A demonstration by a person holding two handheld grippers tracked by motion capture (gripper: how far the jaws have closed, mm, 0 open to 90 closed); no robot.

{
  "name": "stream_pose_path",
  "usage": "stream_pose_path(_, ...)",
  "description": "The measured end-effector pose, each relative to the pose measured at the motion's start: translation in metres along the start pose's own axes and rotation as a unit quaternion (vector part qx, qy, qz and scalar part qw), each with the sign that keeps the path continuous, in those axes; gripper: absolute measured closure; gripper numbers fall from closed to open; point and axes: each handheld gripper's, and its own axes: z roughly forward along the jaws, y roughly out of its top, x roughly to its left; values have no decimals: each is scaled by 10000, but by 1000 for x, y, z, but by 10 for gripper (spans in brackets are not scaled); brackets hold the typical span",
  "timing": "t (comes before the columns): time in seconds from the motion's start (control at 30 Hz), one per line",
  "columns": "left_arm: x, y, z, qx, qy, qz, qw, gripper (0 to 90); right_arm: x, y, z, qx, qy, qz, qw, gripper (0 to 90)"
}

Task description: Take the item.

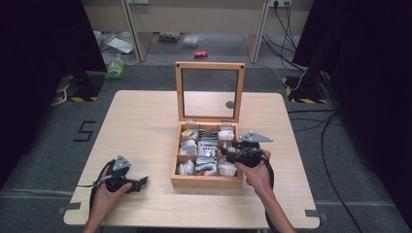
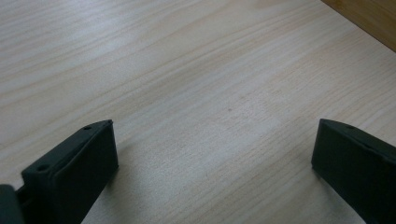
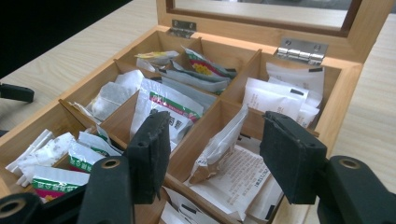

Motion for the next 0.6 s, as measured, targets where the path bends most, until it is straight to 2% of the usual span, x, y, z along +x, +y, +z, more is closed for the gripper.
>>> stream_pose_path(0.37,0,0,0,-4,-3,-1,10000,0,2,-4,9,152,-42,-121,9998,510)
stream_pose_path(0.5,0,0,0,-4,0,-5,10000,0,1,-5,11,151,-229,-226,9994,592)
stream_pose_path(0.6,0,0,0,-3,1,-4,10000,0,-2,-6,14,174,-200,-118,9996,653)
